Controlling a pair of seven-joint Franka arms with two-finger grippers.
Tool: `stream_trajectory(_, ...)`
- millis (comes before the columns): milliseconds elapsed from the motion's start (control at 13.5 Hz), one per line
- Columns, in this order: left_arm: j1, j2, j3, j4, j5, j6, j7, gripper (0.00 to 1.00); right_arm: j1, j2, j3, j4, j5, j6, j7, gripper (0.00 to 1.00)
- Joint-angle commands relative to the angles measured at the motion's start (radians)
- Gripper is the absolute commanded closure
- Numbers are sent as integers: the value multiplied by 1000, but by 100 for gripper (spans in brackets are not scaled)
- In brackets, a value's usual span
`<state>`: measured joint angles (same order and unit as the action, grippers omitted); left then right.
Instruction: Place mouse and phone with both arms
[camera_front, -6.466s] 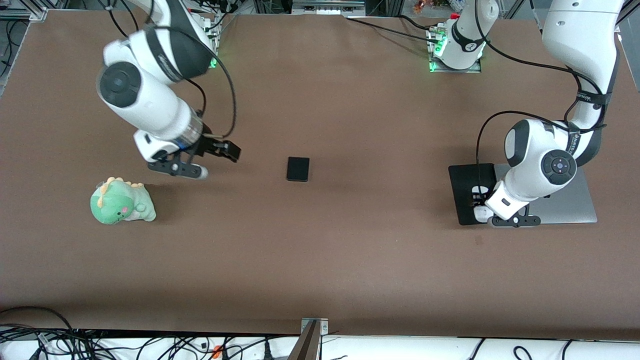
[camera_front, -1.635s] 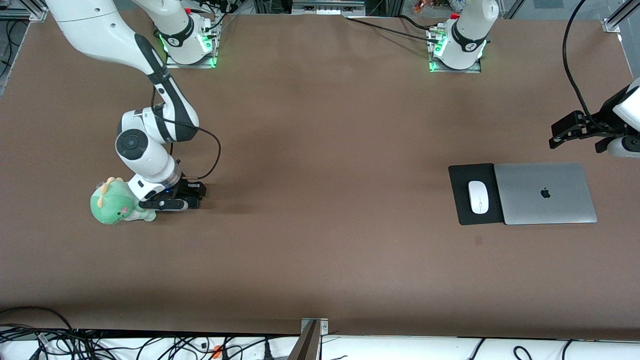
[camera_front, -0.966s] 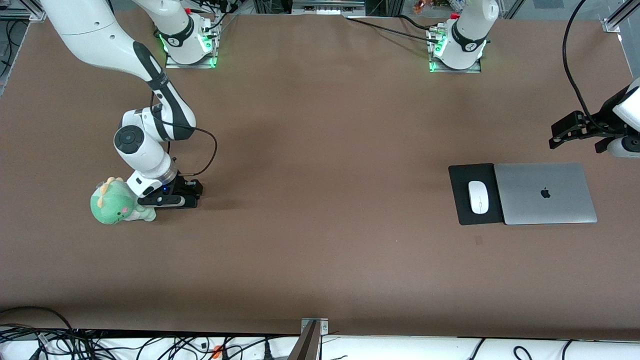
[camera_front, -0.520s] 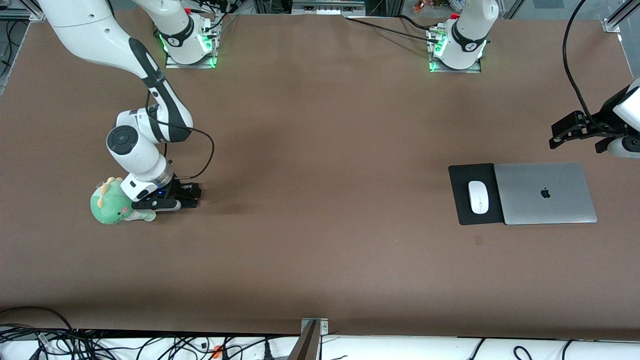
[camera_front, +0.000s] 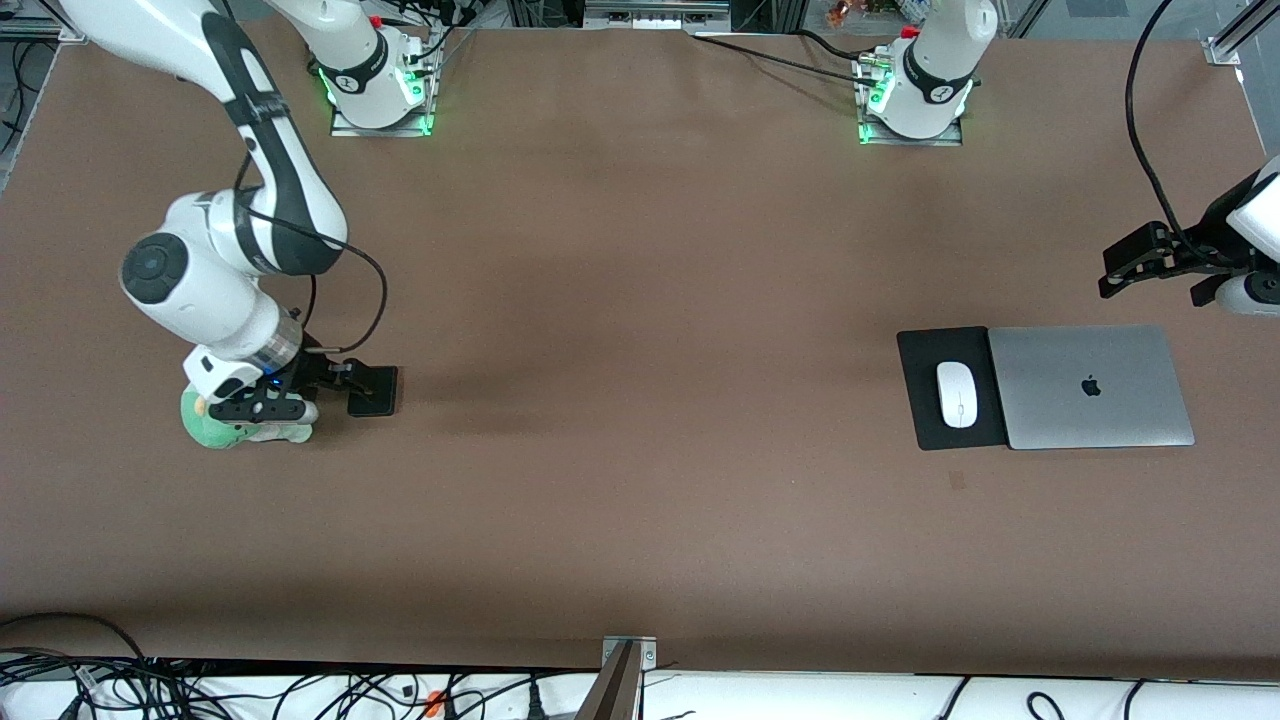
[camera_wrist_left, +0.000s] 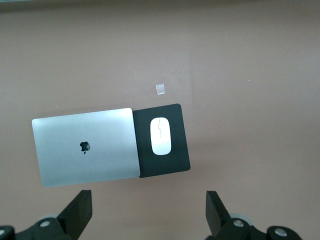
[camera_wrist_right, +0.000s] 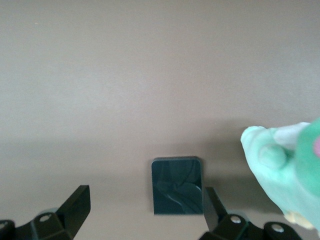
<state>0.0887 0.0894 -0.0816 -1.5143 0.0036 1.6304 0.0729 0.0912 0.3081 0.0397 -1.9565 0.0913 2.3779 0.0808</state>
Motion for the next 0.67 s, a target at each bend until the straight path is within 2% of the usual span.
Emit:
stream_trajectory(0,2,12,-1,26,-2,-1,16,0,-14,-118,-20,-6,28,-145,-35,0)
stream_trajectory(223,2,13,-1,26,-2,-1,16,0,-13,-231,-53,-2,27,-267,-33,0)
stream_trajectory(372,2,13,-1,26,-2,-1,16,0,-14,-302,-86,16,21,-401,-38,0)
stream_trajectory(595,2,13,0,26,-2,-1,16,0,-65,-316,-96,178,10,-670,-61,0)
